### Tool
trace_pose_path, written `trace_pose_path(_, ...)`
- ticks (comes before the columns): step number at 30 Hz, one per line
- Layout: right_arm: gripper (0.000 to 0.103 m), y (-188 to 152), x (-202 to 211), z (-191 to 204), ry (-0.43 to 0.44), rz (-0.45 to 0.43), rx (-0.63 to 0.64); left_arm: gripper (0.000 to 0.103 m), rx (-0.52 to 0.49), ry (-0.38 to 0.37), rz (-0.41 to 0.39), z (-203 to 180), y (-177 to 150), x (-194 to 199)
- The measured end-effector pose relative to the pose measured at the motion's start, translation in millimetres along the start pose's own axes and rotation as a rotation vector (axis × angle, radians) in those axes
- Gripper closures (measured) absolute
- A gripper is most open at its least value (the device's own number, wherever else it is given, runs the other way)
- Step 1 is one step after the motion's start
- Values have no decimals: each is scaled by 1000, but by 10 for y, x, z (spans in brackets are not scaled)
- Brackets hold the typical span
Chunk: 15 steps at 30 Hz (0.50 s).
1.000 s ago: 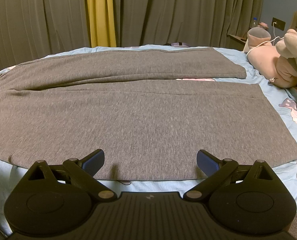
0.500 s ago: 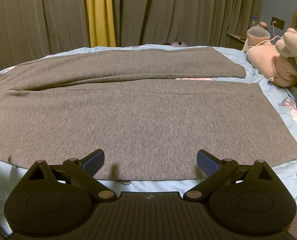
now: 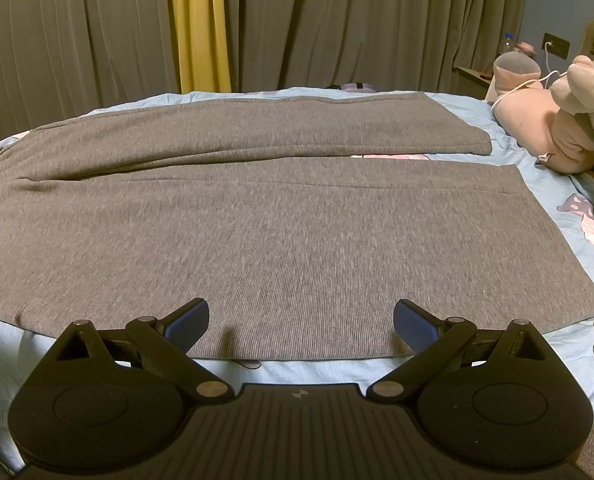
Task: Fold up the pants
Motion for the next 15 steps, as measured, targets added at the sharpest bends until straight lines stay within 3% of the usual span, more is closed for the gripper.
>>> trace_pose_path(15,4,-1,-6,6,-1,1,0,0,3,-3,4,1,-3,1)
Point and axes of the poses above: each gripper's, at about its wrist camera, not at the fingertips, and x roughly against the way its jaws point, z to its left, y to its top, the point moved 5 cm from there along -x, roughly the way its jaws point, and after that the axes turned 15 degrees about -z, right-handed, at the moved point
